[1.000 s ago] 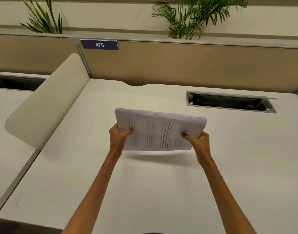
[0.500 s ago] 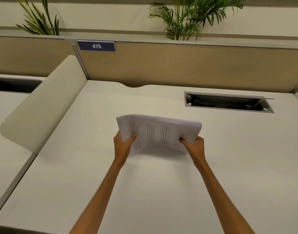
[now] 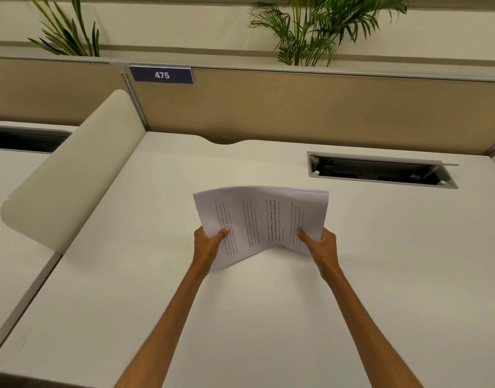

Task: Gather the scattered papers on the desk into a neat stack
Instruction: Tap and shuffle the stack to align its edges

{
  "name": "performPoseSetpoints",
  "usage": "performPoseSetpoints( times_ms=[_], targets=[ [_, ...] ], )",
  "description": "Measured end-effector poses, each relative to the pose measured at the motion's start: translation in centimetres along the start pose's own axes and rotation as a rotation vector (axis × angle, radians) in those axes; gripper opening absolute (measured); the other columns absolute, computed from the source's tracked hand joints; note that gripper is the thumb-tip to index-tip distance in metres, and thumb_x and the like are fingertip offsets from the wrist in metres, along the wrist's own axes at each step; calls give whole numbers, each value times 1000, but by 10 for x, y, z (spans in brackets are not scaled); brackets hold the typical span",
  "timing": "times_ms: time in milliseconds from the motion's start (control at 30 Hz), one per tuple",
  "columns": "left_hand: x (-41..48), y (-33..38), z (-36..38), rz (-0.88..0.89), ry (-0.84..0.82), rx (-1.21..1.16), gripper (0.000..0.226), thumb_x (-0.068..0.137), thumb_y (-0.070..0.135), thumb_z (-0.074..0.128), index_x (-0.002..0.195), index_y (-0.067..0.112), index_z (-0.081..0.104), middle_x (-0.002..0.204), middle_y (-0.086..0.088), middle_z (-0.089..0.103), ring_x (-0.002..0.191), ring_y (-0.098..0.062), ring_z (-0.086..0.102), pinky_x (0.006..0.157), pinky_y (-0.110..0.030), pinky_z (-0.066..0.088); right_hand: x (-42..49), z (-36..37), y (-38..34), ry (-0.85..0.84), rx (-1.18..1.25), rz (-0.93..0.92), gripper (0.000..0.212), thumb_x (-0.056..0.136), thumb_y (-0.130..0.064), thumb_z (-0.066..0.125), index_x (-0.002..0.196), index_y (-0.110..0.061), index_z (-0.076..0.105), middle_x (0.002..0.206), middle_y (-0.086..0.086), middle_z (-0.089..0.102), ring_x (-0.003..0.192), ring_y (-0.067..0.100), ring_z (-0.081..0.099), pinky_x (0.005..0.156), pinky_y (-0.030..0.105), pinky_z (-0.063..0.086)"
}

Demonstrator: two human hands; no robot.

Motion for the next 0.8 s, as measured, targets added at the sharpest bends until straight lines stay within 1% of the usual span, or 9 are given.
performPoseSetpoints(
  times_ms=[67,167,267,333,400,500,633,733,800],
  targets=[
    [1,-2,-1,-24,-16,-23,22,88,8,74,102,23,67,96,4,76,75,-10,76,62,-25,62,1,-1,3,-18,-31,17,36,83,-18,79,117,-13,67,106,0,73,93,11,71,80,23,60],
    [0,0,-4,-78,-42,-118,25,82,9,78,102,21,70,89,4,80,75,-14,77,60,-26,61,5,-10,-1,-42,-45,19,32,82,-21,79,112,-19,69,105,3,75,88,9,73,72,20,60],
    [-3,1,0,-145,-80,-277,37,75,13,78,110,17,68,95,0,80,80,-21,77,64,-31,61,5,-24,1,57,62,100,35,81,-27,79,113,-17,68,108,3,74,99,22,72,74,26,59],
    [-5,-3,9,-212,-99,-394,38,81,4,76,117,11,67,106,-5,78,91,-27,74,74,-40,61,-2,-14,11,49,271,247,46,82,-28,77,125,-17,64,114,3,73,110,25,67,82,35,56],
    [-11,-7,23,-273,-109,-470,43,86,0,69,128,2,62,121,-16,71,105,-35,67,90,-48,56,-16,19,16,-79,609,396,46,88,-25,72,132,-18,60,123,6,71,117,24,65,87,41,56],
    [-28,-9,49,-291,-138,-513,48,87,-2,67,133,-2,57,127,-21,66,111,-37,63,99,-55,51,-28,57,7,-173,896,391,45,96,-12,60,140,-19,52,134,11,64,123,29,62,100,50,52],
    [-34,-2,44,-211,-175,-469,44,81,1,71,125,6,65,121,-12,73,111,-32,69,92,-46,58,-23,58,-9,-103,789,252,53,93,-7,63,143,-17,49,136,9,62,123,28,62,101,53,48],
    [-23,3,12,-169,-206,-362,39,72,4,79,110,9,72,113,-11,76,107,-32,70,82,-36,61,-11,26,-19,21,544,225,35,84,-8,75,118,-13,68,120,9,72,104,21,72,91,45,56],
    [-17,11,-3,-144,-262,-248,42,64,10,87,105,13,77,107,-12,77,99,-29,72,80,-33,61,-3,13,-30,-9,380,152,25,83,-10,77,106,-16,71,107,2,77,97,18,74,86,40,59]
  ],
)
Point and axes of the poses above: each hand's wrist, its own x-axis towards the middle knuckle, its own z-axis out of the palm, y = z × x, the point moved 8 cm from there along x, towards the middle knuckle
